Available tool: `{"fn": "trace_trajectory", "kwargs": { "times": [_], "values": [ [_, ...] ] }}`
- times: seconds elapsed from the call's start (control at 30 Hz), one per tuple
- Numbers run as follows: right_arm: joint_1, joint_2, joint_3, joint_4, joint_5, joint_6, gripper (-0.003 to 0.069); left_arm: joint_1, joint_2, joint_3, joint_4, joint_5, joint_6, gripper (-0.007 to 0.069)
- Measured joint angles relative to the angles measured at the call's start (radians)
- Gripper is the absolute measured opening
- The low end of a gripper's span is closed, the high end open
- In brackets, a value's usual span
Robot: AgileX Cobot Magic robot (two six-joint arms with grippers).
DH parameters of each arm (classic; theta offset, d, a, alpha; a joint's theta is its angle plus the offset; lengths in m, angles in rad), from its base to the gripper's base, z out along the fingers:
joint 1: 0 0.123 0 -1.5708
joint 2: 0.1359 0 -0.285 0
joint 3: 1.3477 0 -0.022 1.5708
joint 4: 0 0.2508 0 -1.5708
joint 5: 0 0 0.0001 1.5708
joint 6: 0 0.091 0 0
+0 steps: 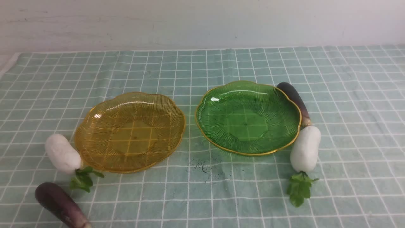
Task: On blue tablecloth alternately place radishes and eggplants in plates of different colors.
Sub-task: 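Pick up the eggplant and place it in the yellow plate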
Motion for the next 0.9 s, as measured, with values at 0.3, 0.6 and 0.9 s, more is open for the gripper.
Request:
{"fn": "trace_trajectory", "kwargs": {
  "times": [0.3,0.6,0.9],
  "values": [
    [0.000,0.000,0.000,0.000,0.000,0.000,-0.0010,0.000,0.000,0.000,0.000,0.000,0.000,-0.0007],
    [0.000,0.000,0.000,0.000,0.000,0.000,-0.0010,0.000,0.000,0.002,-0.128,-0.103,-0.096,-0.0007],
    [0.000,0.000,0.000,0.000,0.000,0.000,-0.0010,0.000,0.000,0.002,-0.601,-0.514,-0.231,-0.0007]
  ]
}}
